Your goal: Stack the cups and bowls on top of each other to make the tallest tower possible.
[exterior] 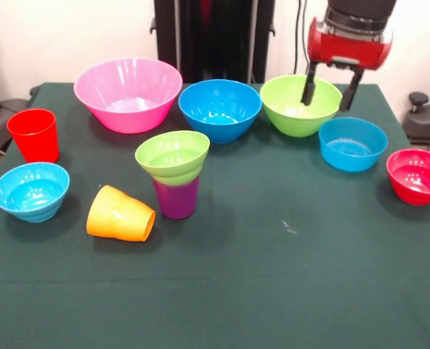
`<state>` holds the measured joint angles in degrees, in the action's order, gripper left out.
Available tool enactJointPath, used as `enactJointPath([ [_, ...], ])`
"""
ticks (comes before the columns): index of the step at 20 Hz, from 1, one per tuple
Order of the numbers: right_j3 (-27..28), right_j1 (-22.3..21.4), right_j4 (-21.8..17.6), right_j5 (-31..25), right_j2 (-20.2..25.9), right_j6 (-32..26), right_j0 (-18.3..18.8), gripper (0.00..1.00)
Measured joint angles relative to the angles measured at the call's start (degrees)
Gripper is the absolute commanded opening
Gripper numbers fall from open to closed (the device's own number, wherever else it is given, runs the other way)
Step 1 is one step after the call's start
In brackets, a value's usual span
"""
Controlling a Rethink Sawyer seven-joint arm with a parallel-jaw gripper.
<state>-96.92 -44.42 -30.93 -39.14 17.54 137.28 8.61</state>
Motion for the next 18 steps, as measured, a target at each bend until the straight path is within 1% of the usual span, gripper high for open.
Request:
enactJointPath([
  [3, 0.01, 1.93, 0.01, 2.84, -1.91, 2.58, -1.39, 1.00],
  [6, 0.01, 4.75, 0.01, 6.55, -4.57, 4.49, -2.41, 1.00],
  [8, -0.02, 5.72, 0.02, 7.80, -5.70, 4.60, -2.74, 1.00],
  [14, -0.51, 8.96, 0.04, 11.93, -11.25, 4.60, -4.54, 1.00],
  [17, -0.63, 9.44, 0.06, 12.29, -12.78, 4.60, -5.38, 1.00],
  [18, -0.80, 9.51, 0.32, 12.29, -14.00, 4.60, -6.14, 1.00],
])
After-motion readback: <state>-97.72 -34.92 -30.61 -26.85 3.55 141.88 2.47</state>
